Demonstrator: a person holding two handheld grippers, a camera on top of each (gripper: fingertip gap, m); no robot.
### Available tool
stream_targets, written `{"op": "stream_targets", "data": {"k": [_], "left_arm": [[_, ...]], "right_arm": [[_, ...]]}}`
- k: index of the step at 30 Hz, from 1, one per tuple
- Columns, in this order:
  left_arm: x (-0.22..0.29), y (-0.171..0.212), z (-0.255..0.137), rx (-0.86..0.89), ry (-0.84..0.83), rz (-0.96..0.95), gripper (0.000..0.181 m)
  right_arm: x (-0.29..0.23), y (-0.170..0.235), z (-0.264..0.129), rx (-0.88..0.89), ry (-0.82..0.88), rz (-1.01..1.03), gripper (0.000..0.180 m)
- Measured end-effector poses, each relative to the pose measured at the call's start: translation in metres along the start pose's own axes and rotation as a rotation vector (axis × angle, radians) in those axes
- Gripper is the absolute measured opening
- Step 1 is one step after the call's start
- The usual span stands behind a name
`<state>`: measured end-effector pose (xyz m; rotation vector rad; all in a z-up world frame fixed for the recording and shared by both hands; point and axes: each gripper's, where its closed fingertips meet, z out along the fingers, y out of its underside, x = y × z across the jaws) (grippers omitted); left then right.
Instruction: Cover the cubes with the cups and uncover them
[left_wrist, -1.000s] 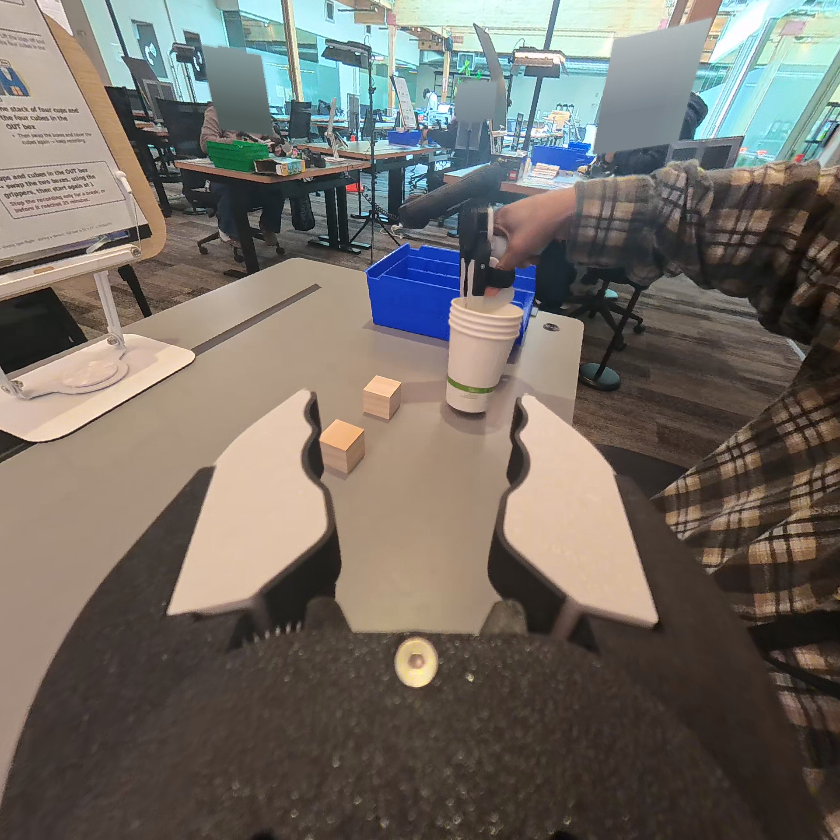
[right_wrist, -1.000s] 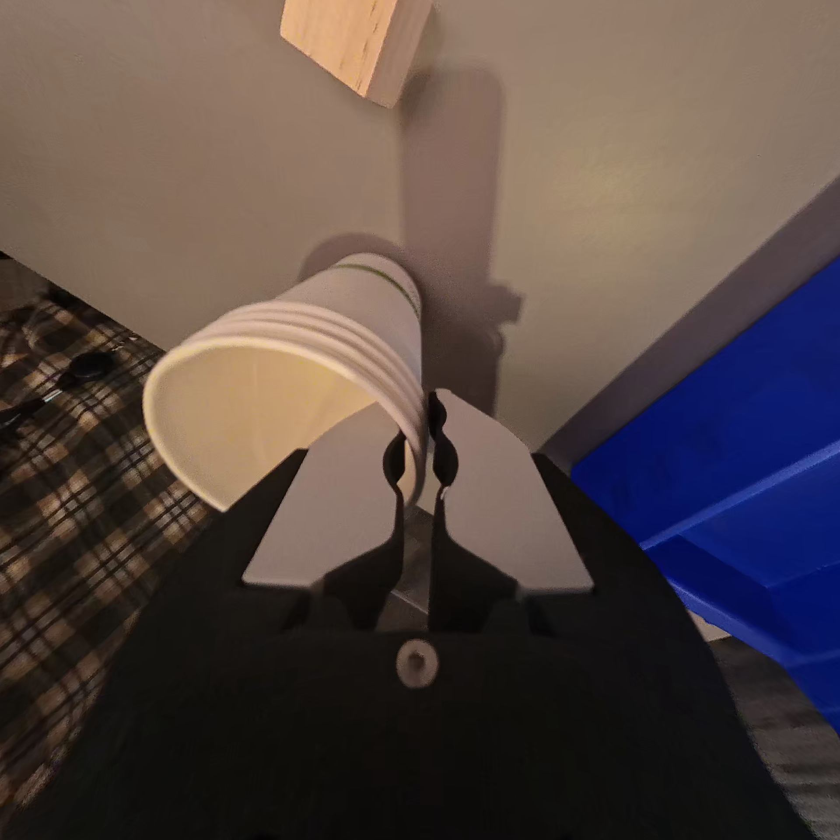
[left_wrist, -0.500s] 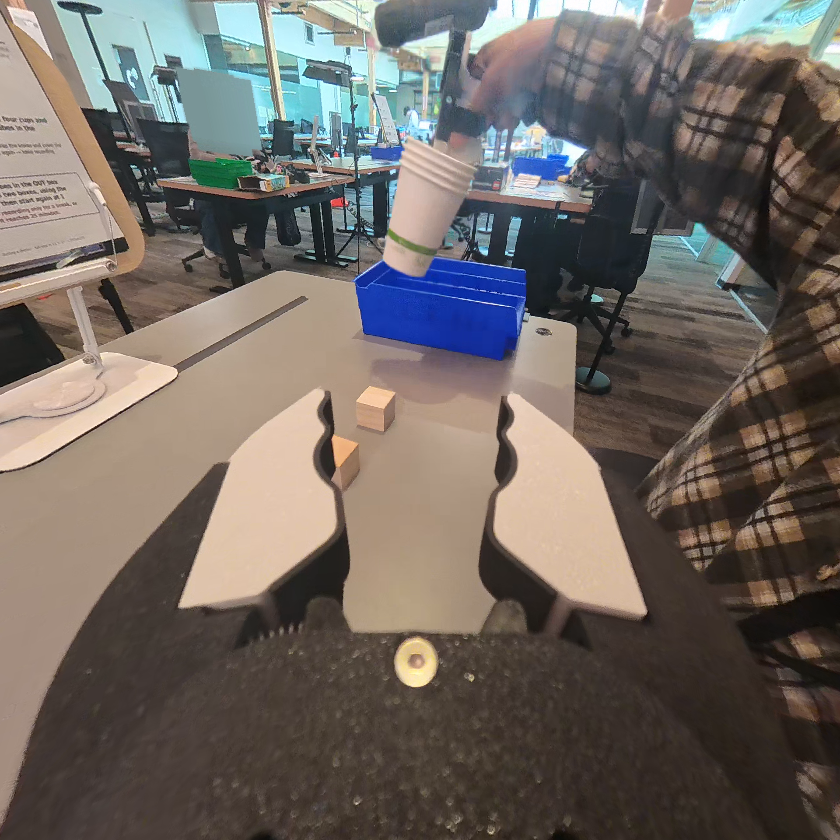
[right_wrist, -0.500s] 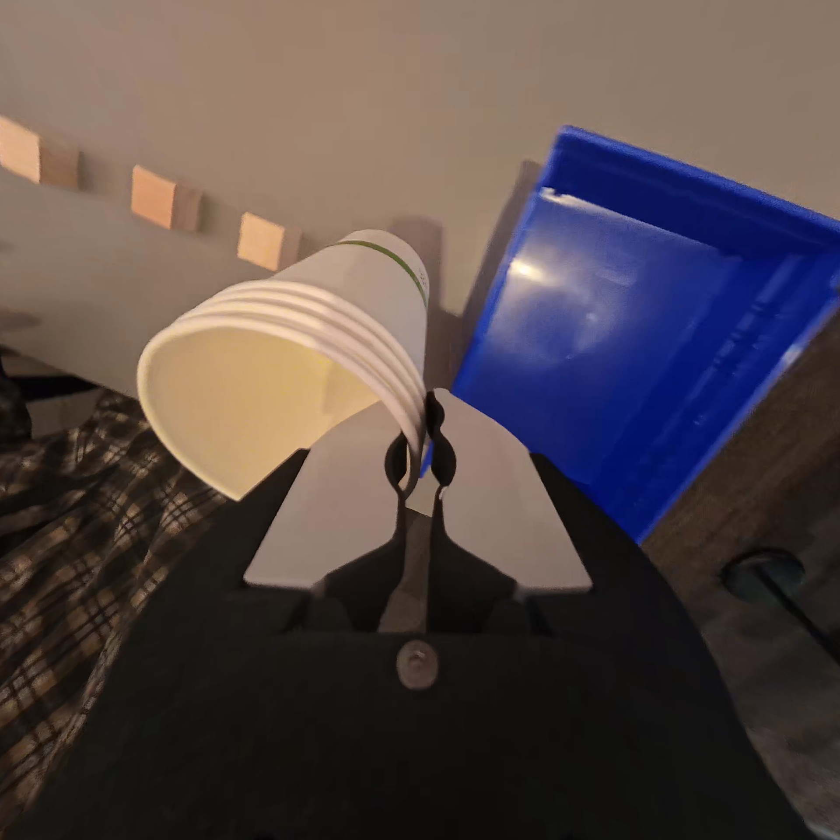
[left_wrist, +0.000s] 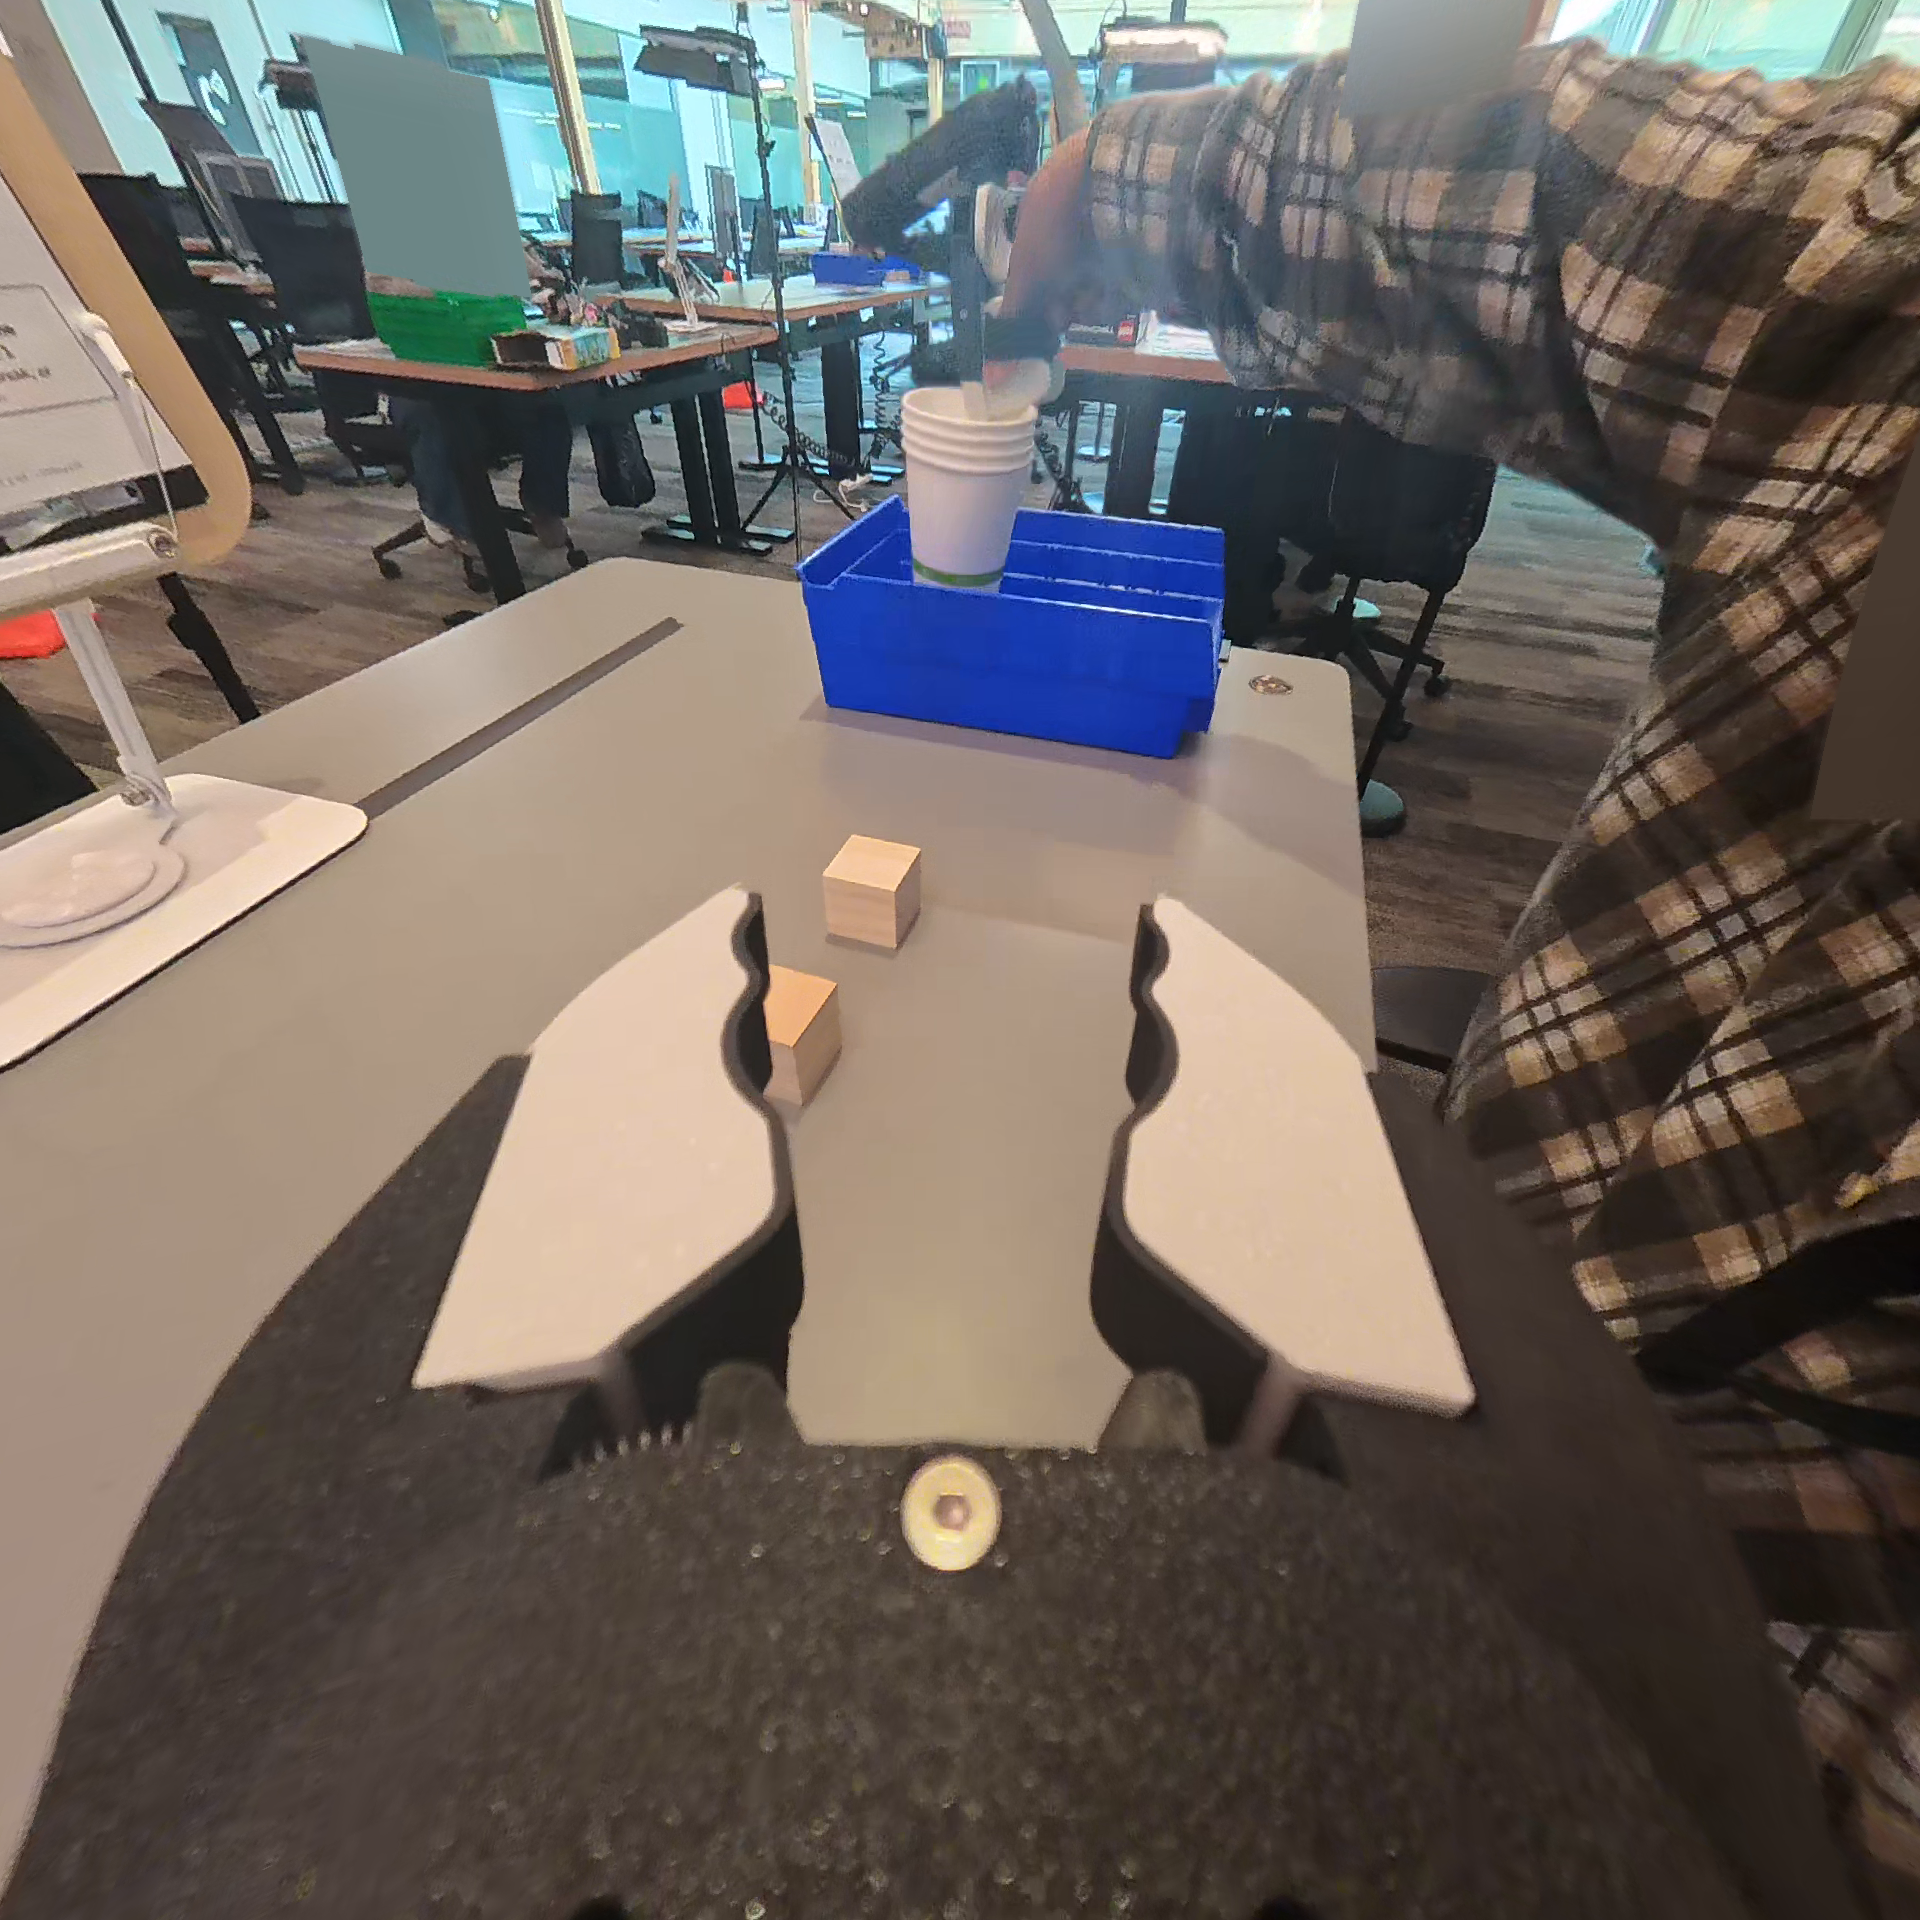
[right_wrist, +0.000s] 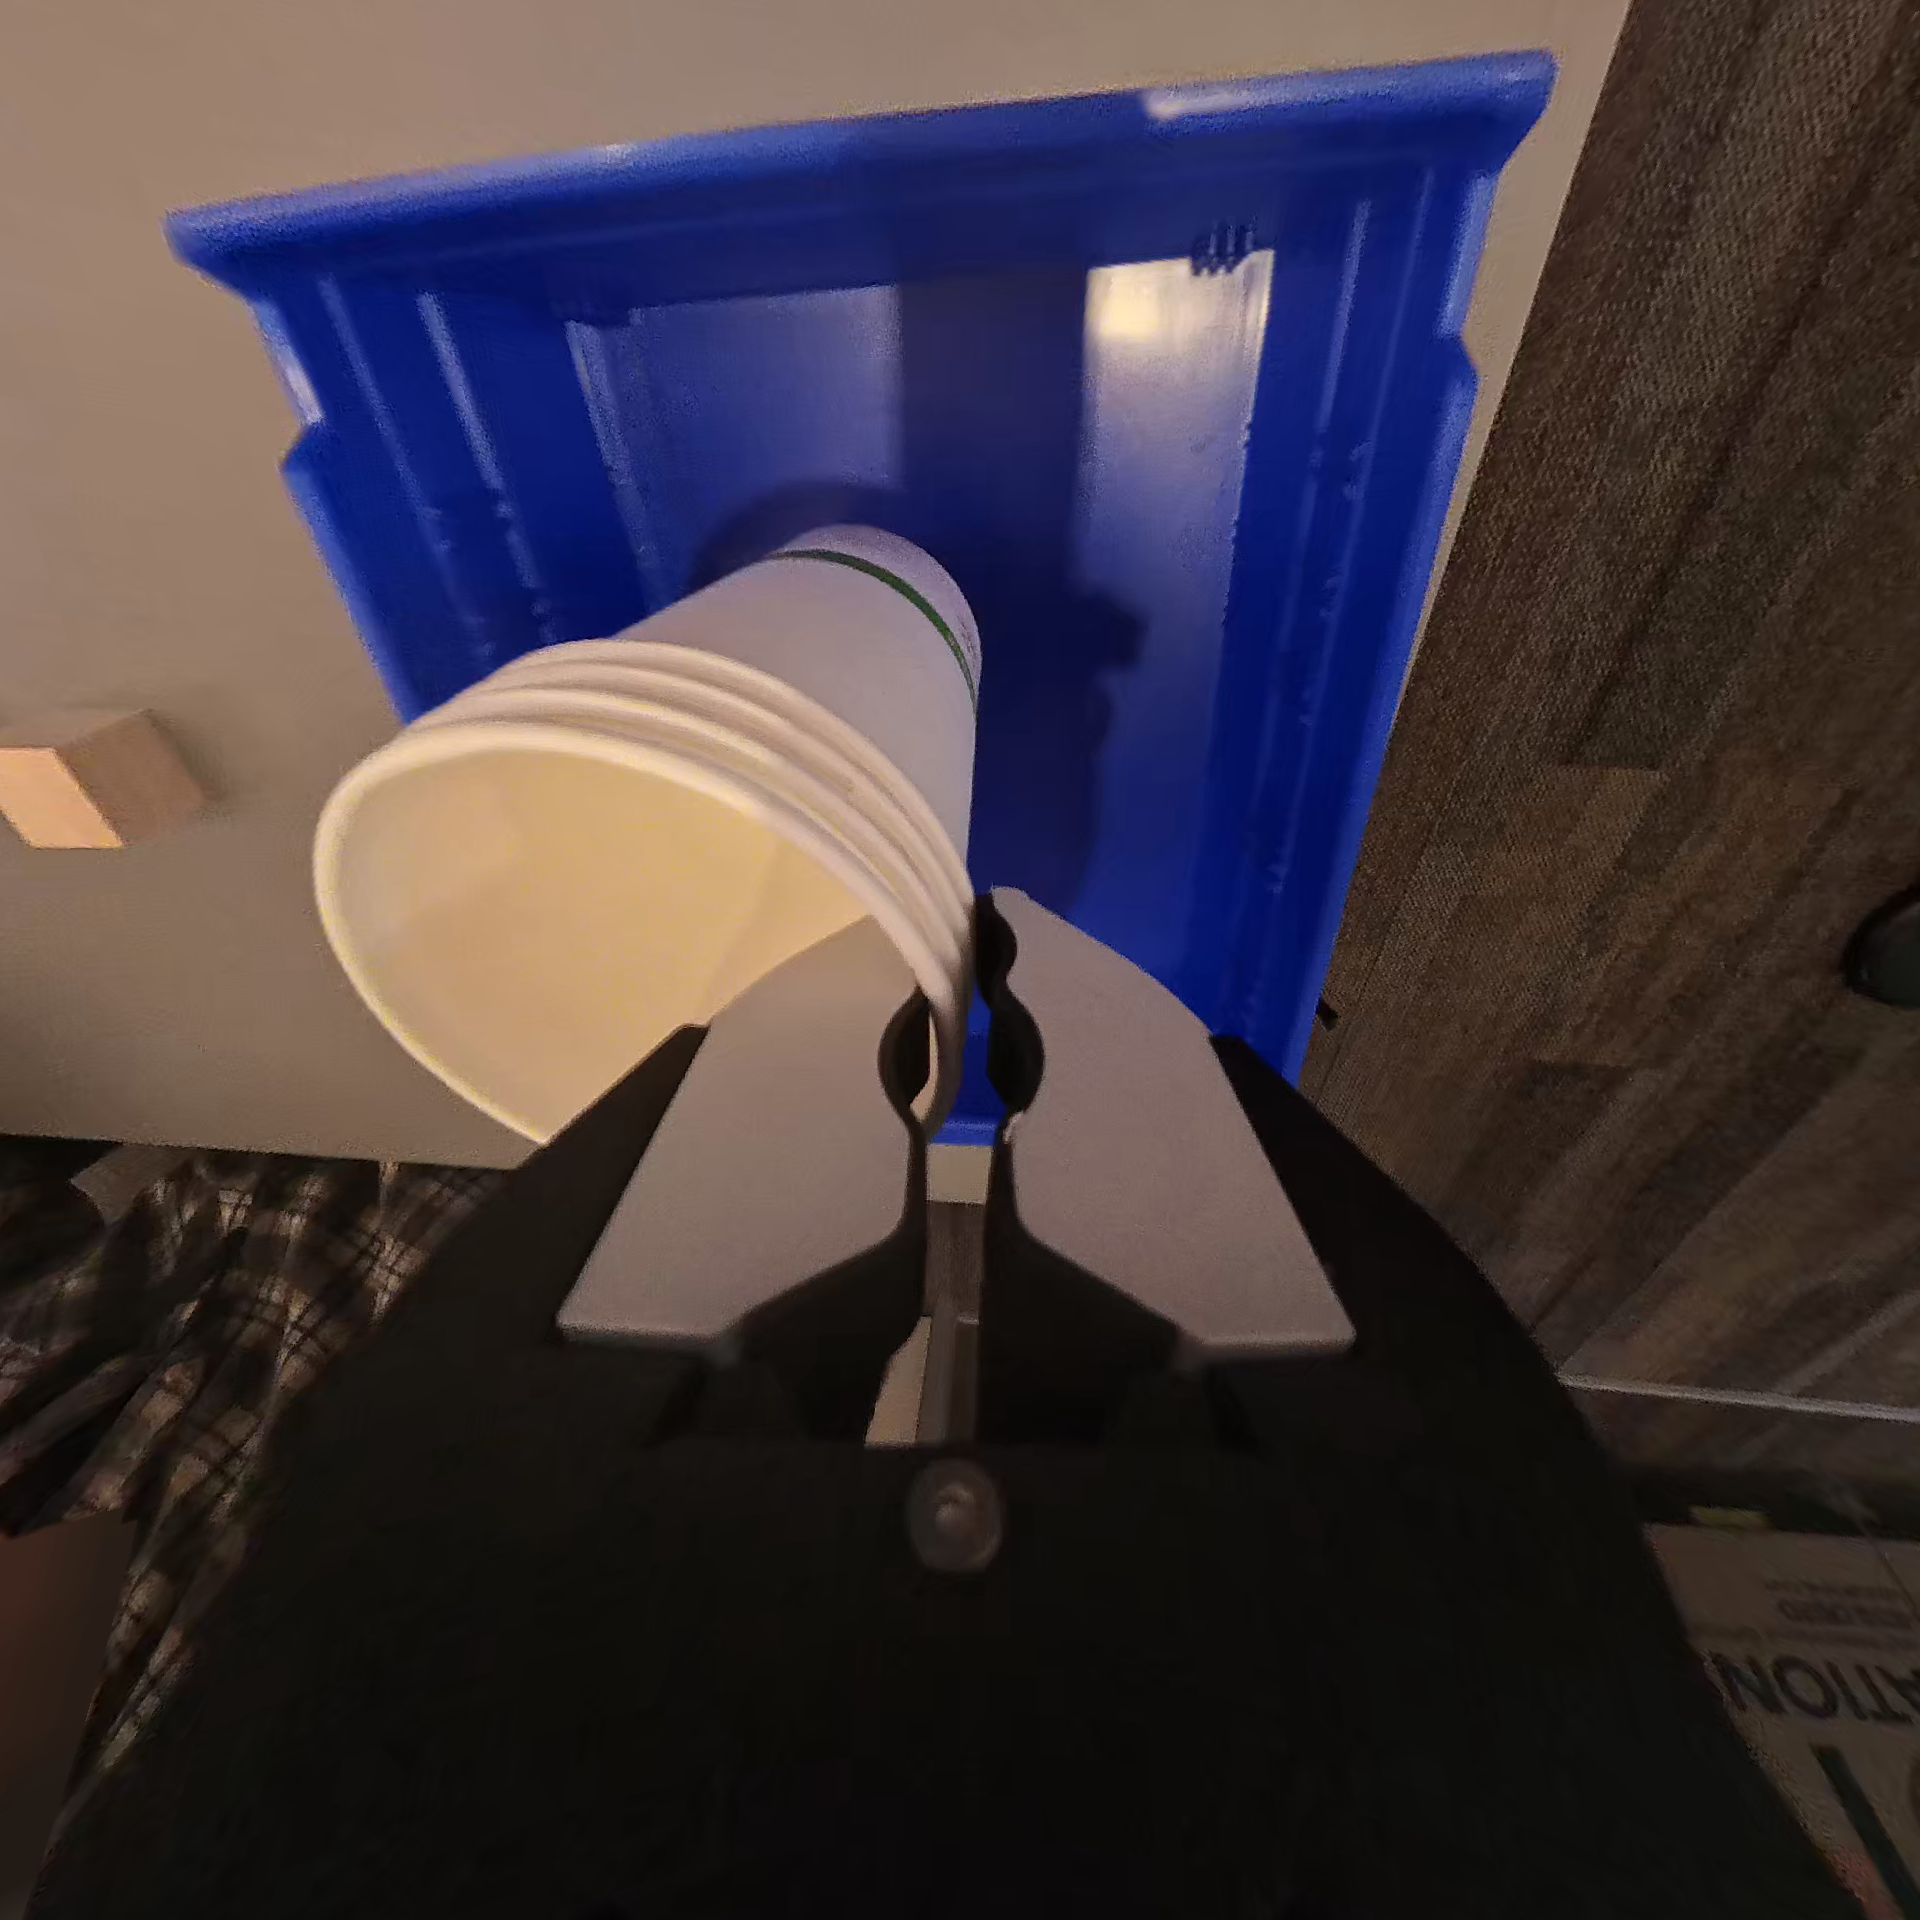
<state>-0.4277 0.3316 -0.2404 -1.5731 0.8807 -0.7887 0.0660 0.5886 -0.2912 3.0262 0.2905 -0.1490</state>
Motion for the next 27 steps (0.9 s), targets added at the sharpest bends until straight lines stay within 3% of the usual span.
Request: {"op": "stream_targets", "data": {"k": [16,18,24,27], "left_arm": [[-0.002,0.007,0.008,0.004,0.049,-0.056,0.065],[-0.003,0.006,0.007,0.007,0.047,-0.056,0.065],[0.001,-0.003,0.001,0.023,0.048,-0.047,0.066],[0.005,-0.01,-0.006,0.03,0.036,-0.024,0.066]], "right_arm": [[0.015,-0.014,0.042,-0.062,-0.004,0.014,0.007],[0.014,-0.018,0.043,-0.035,-0.004,0.003,0.018],[0.012,-0.017,0.014,0.048,0.073,-0.066,0.088],[0.004,-0.013,-0.016,0.125,0.122,-0.105,0.099]]}}
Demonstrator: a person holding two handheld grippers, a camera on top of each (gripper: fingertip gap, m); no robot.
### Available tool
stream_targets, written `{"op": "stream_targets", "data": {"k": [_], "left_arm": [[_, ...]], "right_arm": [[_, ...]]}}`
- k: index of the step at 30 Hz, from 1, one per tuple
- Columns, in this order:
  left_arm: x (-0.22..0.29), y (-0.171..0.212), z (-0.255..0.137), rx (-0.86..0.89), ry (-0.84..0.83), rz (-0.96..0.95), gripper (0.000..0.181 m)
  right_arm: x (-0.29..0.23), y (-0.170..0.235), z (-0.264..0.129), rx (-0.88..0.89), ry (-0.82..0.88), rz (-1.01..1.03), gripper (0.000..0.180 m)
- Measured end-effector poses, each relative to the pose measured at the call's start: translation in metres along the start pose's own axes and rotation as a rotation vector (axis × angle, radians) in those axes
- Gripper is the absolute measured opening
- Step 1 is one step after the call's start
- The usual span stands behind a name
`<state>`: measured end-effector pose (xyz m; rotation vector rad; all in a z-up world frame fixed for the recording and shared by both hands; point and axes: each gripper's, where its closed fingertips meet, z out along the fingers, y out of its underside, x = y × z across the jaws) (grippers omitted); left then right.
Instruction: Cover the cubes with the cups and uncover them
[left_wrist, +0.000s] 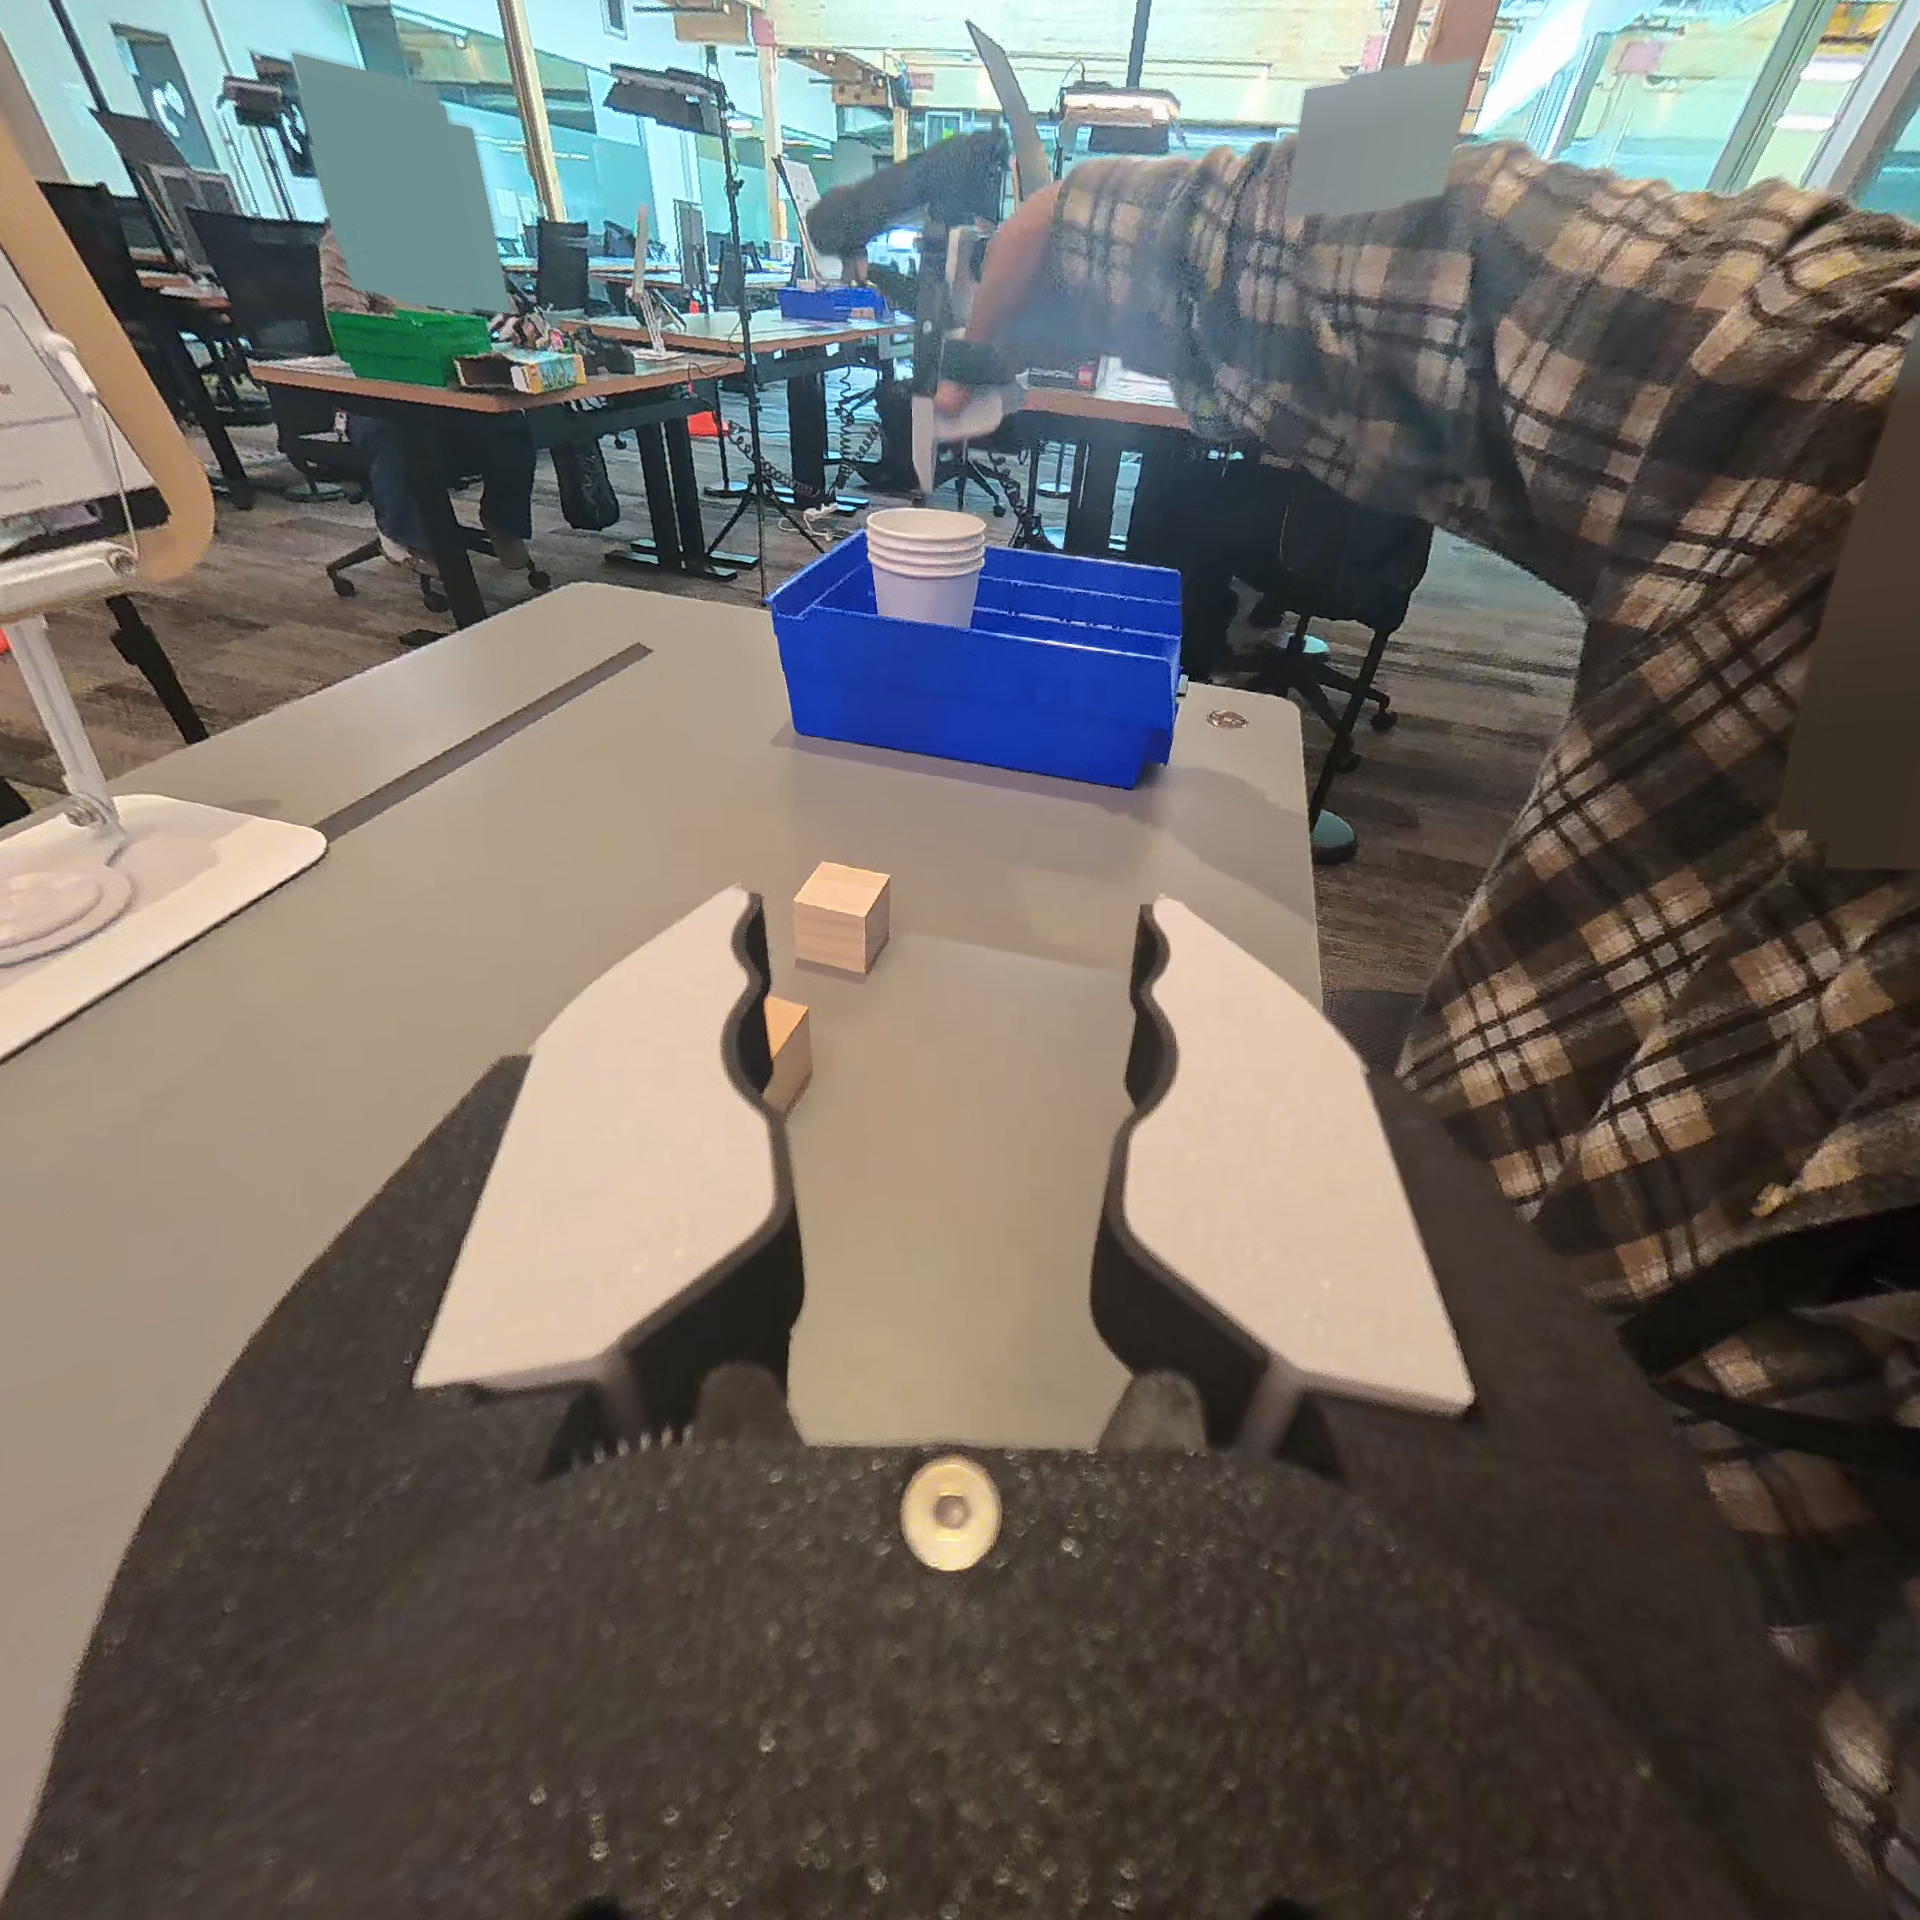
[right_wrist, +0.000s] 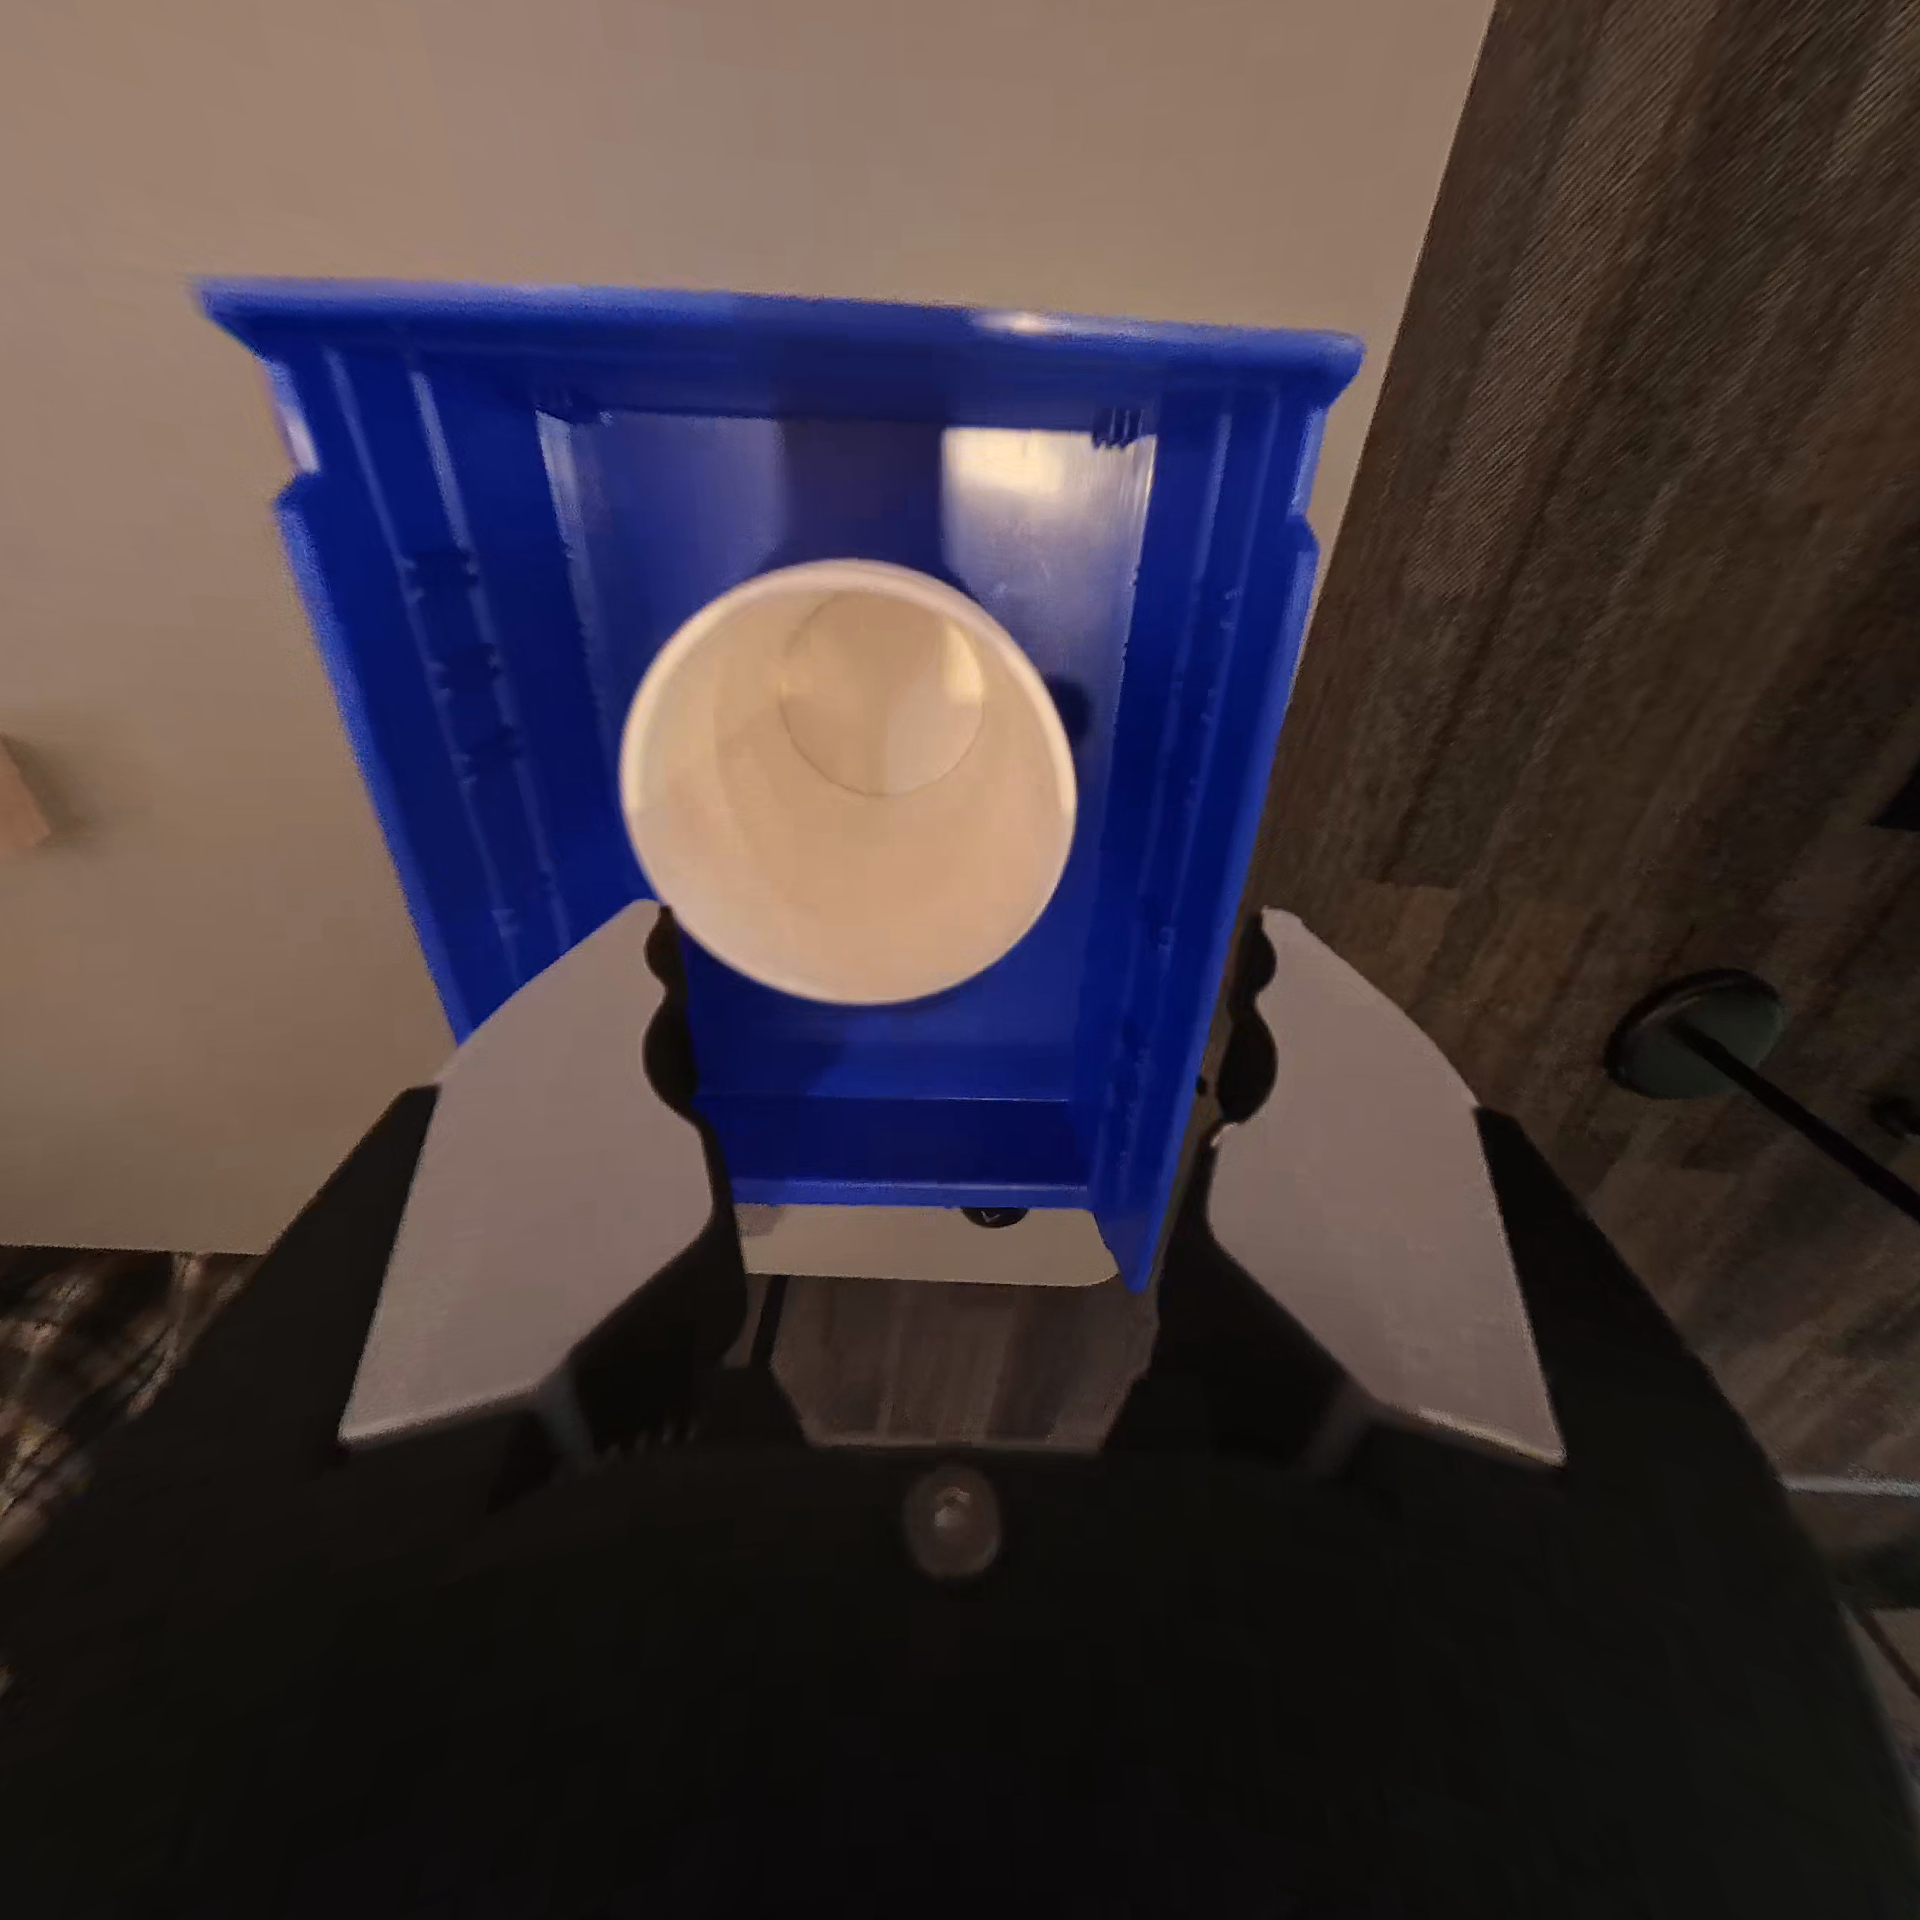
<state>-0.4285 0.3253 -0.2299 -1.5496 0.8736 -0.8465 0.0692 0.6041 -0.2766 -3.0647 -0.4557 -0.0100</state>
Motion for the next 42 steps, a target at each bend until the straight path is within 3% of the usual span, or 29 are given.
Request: {"op": "stream_targets", "data": {"k": [3,8,13,18,23,29,39,41,42], "left_arm": [[0.005,-0.007,-0.008,0.008,-0.018,0.024,0.066],[0.015,-0.022,-0.022,0.043,-0.037,0.058,0.066],[0.022,-0.031,-0.038,0.053,-0.07,0.101,0.066],[0.023,-0.038,-0.056,0.052,-0.122,0.128,0.066],[0.025,-0.046,-0.068,0.082,-0.132,0.127,0.066],[0.022,-0.046,-0.07,0.075,-0.144,0.136,0.066],[0.012,-0.039,-0.064,0.062,-0.134,0.112,0.065],[0.011,-0.039,-0.063,0.059,-0.133,0.11,0.065],[0.011,-0.039,-0.063,0.059,-0.132,0.109,0.065]], "right_arm": [[-0.017,-0.007,-0.041,0.131,0.056,-0.107,0.102],[-0.082,-0.025,-0.102,0.417,0.207,-0.486,0.094],[-0.18,-0.02,-0.109,0.568,0.231,-0.872,0.09],[-0.28,0.002,-0.066,0.626,0.127,-1.239,0.076],[-0.339,0.026,0.014,0.489,-0.049,-1.451,0.07],[-0.357,0.033,0.084,0.29,-0.105,-1.549,0.065],[-0.362,0.036,0.131,0.128,-0.141,-1.576,0.068],[-0.357,0.035,0.139,0.084,-0.099,-1.574,0.046],[-0.357,0.035,0.14,0.067,-0.101,-1.562,0.045]]}}
